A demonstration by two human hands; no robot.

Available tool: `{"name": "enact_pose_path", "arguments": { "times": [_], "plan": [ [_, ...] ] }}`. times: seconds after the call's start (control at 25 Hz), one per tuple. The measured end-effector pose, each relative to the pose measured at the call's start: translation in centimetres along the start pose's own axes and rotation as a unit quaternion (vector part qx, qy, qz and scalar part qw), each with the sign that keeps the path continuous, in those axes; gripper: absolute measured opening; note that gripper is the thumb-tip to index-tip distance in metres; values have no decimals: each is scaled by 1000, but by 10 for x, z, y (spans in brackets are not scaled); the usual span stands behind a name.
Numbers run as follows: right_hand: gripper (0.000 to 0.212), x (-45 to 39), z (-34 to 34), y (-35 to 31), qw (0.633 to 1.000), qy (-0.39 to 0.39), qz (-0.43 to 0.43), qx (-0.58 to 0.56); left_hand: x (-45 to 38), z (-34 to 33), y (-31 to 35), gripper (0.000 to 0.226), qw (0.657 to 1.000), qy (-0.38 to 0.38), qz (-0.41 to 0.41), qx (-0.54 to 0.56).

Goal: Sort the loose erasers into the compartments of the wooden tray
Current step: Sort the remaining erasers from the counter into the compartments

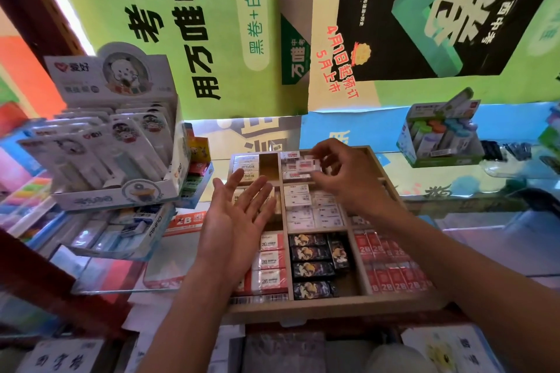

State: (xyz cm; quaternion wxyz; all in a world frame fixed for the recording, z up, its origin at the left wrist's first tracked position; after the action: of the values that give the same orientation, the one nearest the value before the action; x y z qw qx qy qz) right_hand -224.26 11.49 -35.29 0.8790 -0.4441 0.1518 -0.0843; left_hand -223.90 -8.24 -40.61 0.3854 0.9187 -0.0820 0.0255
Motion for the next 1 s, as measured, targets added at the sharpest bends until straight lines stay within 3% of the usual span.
{"name": "enact_pose_path", "arguments": {
  "times": [0.12, 0.24, 0.32, 0.52, 0.68, 0.76, 0.88, 1.0],
  "plan": [
    [35, -4, 6, 8, 995, -35, -42, -82, 1, -2, 0, 48, 1000, -6, 3, -6],
    [44, 4, -10, 0, 952, -163, -64, -253, 2, -6, -2, 43, 999, -31, 22, -36],
    [46, 11, -25, -9, 927, -224, -56, -297, 2, -8, -3, 37, 996, -52, 20, -67],
    [36, 19, -38, -39, 917, -239, -21, -319, 5, -11, 0, 34, 995, -74, -1, -65],
    [15, 28, -35, -47, 965, -146, -10, -215, 6, -10, 0, 46, 996, -72, -10, -57],
    [4, 36, -31, -54, 985, -99, 47, -134, 6, -10, 2, 46, 995, -73, -24, -58],
    [19, 49, -29, -65, 984, -86, 156, -31, 5, -8, 5, 42, 995, -69, -46, -49],
    [40, 56, -39, -65, 968, -94, 209, 101, 7, -10, 6, 30, 989, -73, -73, -106]
  ]
}}
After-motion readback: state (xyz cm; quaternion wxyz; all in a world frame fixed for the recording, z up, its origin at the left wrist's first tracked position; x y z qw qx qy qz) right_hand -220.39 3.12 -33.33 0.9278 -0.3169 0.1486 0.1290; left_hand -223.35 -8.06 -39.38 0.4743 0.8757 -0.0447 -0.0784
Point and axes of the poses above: each hand's wrist, its own x-axis away from the middle knuckle, its own z-axis out of the back of the hand, y = z × x, the point moved 7 cm from there along -x, towards the middle knuckle, and after that the axes turned 11 degrees about -z, right-handed, at the moved point
